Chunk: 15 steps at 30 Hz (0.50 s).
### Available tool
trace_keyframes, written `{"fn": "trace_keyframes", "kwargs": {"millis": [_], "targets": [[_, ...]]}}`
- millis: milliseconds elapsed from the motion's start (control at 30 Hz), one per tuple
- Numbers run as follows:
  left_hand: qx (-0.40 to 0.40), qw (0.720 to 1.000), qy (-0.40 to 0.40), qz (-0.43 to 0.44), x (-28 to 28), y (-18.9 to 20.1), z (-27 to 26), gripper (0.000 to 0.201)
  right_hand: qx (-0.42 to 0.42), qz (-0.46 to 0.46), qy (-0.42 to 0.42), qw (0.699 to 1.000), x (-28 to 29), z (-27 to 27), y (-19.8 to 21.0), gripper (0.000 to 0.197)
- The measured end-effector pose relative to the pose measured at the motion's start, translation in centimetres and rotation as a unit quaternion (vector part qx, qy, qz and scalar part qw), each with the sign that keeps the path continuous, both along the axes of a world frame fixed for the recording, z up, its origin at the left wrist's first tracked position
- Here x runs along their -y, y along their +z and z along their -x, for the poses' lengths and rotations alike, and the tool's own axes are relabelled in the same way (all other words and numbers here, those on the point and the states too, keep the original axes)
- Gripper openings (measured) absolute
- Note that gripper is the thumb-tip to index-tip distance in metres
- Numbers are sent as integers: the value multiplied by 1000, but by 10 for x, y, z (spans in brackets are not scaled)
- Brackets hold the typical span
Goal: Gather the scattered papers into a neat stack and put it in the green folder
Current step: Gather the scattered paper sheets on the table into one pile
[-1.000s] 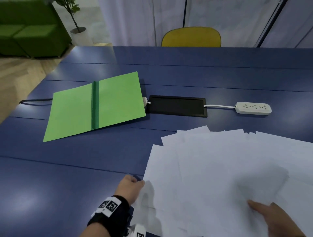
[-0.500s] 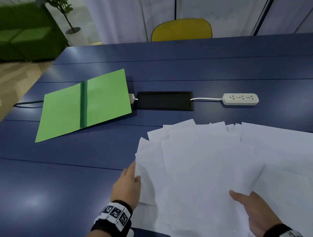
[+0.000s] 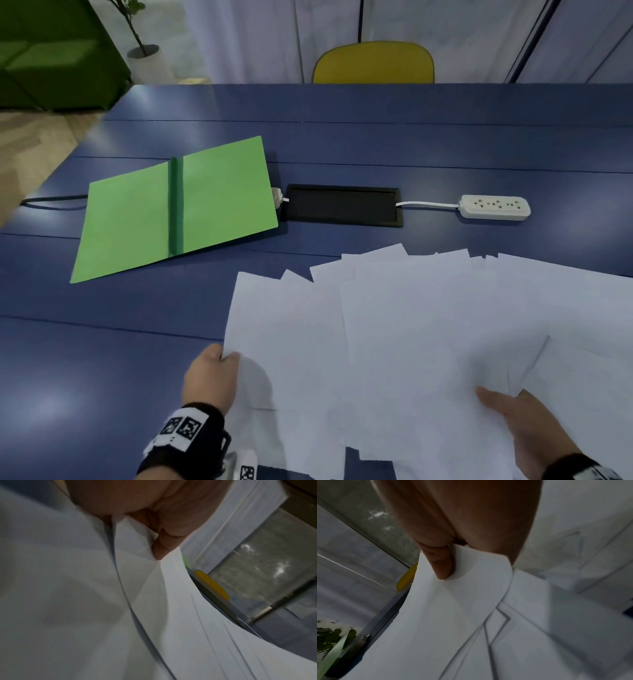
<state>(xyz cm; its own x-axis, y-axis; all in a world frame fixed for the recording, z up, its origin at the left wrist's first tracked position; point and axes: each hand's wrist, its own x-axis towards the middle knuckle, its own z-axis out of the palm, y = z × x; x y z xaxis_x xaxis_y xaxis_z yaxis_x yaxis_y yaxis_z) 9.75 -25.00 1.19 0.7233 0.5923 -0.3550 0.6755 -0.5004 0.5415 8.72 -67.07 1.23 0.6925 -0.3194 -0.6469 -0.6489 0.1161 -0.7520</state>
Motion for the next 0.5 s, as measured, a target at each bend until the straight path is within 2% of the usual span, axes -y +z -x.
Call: {"fn": "trace_keyframes", "kwargs": {"millis": [67, 133, 167, 233, 267, 333, 400, 500], "targets": [[-3, 999, 34, -1, -31, 0, 7, 23, 3, 16, -3, 1000, -3, -1, -3, 14], [6, 996, 72, 49, -52, -2, 13, 16, 9, 26, -1, 1000, -10, -1, -5, 12], [20, 989, 100, 106, -59, -3, 17, 16, 11, 27, 2, 1000, -16, -1, -5, 12], [27, 957, 144, 249, -59, -5, 24, 24, 10, 22, 10, 1000, -29, 0, -6, 13], [13, 940, 145, 310, -56, -8, 27, 25, 7, 21, 10, 1000, -35, 1, -9, 13], [-27, 918, 125, 376, -49, -14, 30, 31, 1, 22, 6, 1000, -46, 1, -13, 16], [-37, 922, 94, 373, -43, -16, 31, 40, 4, 31, 0, 1000, -50, 2, -16, 16], [12, 961, 53, 271, -53, -1, 31, 26, 15, 56, -12, 998, -54, 2, -19, 13]]}}
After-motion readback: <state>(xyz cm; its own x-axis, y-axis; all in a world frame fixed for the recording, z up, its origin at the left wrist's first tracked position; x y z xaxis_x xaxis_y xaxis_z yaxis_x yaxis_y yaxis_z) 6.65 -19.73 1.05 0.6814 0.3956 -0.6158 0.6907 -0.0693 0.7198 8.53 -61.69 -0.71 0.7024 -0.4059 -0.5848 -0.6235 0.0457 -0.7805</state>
